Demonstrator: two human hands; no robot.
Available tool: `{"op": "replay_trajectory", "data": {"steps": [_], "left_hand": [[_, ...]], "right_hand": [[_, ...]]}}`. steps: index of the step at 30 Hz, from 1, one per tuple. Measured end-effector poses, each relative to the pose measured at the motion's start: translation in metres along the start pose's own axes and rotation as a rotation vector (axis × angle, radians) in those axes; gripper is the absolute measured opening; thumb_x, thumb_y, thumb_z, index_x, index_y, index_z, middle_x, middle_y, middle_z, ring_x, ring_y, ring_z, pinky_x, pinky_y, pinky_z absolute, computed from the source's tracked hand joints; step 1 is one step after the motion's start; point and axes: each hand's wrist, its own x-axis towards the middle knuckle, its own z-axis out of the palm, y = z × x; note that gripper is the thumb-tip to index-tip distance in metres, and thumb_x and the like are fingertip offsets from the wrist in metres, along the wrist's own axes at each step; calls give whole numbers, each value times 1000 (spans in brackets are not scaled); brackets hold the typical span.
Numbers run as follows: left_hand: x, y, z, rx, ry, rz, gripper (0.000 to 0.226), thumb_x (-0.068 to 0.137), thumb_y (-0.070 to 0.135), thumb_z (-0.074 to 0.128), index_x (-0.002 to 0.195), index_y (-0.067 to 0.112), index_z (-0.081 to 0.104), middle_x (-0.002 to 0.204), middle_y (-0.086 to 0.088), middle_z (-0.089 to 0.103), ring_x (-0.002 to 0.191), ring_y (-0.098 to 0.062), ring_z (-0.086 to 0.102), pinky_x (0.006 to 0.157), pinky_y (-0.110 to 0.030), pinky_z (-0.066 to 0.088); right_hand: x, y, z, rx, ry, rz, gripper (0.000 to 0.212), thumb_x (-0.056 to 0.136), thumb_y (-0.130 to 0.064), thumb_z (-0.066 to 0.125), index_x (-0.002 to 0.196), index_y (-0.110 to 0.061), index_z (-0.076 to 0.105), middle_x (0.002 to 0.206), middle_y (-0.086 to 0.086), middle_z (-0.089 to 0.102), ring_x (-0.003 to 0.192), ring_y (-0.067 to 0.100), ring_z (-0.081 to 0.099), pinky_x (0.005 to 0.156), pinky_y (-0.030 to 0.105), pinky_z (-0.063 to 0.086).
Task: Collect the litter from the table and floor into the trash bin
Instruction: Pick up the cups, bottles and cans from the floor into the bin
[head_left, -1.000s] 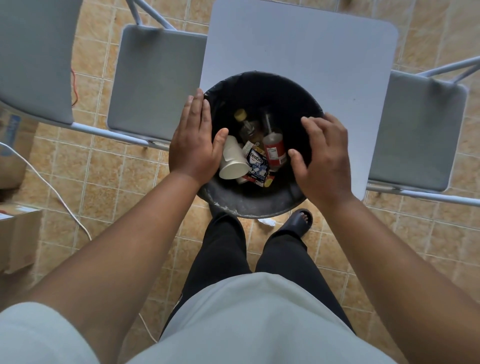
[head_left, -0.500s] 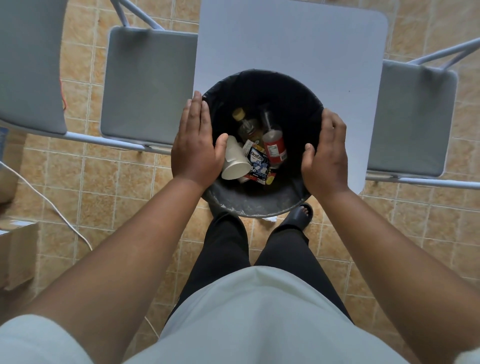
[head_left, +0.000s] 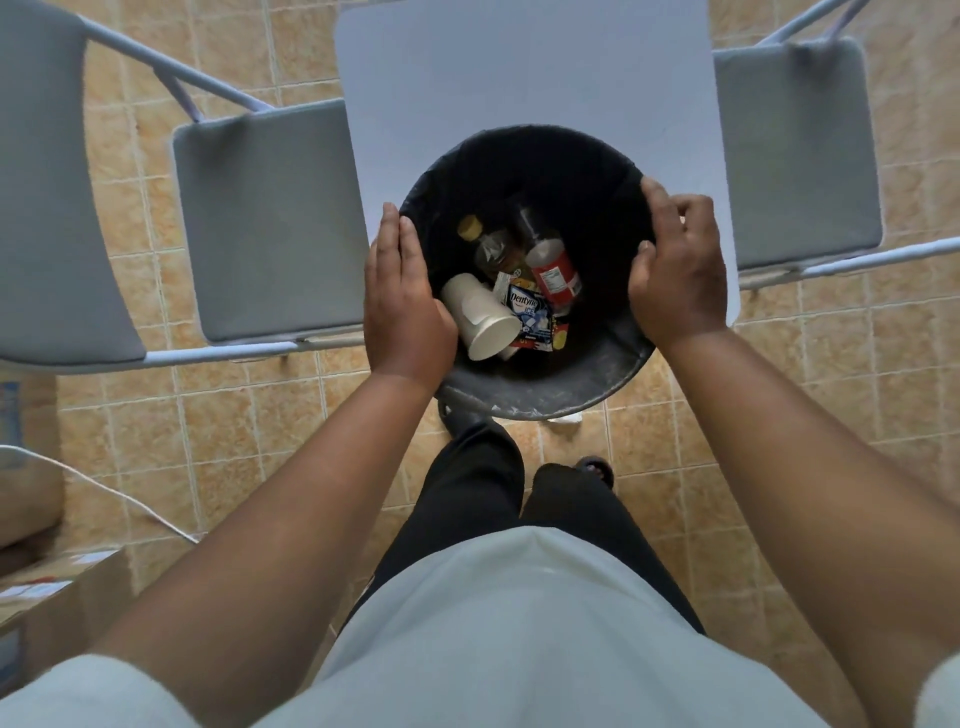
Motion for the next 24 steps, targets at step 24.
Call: {"op": "replay_trajectory", "data": {"steps": [24], "left_hand": [[-171, 17, -14, -56, -272, 249, 60, 82, -3, 46, 138, 18, 45, 122, -12, 43, 81, -20, 45, 77, -28, 45]], "right_hand": [[-319, 29, -54, 148, 296, 561, 56, 79, 9, 48, 133, -3, 59, 113, 28, 57, 94, 44, 59, 84, 39, 45]]}}
